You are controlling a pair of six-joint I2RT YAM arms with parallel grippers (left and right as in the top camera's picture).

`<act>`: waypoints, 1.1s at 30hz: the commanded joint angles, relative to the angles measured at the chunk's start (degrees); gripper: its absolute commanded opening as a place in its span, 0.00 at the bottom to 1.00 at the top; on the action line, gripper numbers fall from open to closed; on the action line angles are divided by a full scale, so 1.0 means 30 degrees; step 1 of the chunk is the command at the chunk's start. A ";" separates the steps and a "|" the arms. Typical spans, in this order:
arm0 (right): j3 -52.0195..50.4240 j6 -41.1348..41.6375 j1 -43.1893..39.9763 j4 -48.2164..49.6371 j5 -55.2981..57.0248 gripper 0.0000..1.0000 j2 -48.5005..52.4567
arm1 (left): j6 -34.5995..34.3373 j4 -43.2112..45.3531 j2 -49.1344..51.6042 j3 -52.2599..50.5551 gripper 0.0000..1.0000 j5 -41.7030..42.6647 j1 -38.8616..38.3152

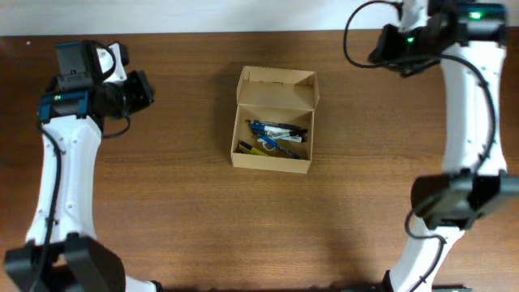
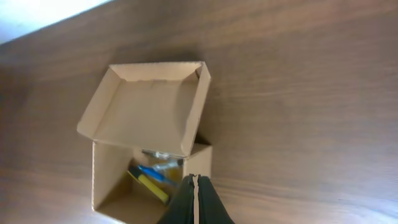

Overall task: Pack container
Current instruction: 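Move both grippers to the box lid's far edge and grasp it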

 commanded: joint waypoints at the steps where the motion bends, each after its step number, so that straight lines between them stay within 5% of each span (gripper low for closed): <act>1: -0.1443 0.0729 -0.0015 0.1224 -0.3155 0.04 0.1566 | -0.1246 0.0597 0.2594 0.0124 0.01 0.5115 0.0007; 10: -0.3155 0.2594 -0.0007 0.4007 -0.5384 0.04 0.4983 | -0.3169 0.2696 1.0222 0.4473 0.01 1.2560 -0.0991; 18: -0.3585 0.2783 -0.0131 0.4131 -0.5428 0.04 0.6564 | -0.5311 0.2849 1.4098 0.8823 0.01 1.2225 -0.2608; 33: -0.3876 0.2616 -0.0146 0.4291 -0.5340 0.04 0.7176 | -0.7074 0.3060 1.5948 0.8976 0.01 0.8167 -0.3075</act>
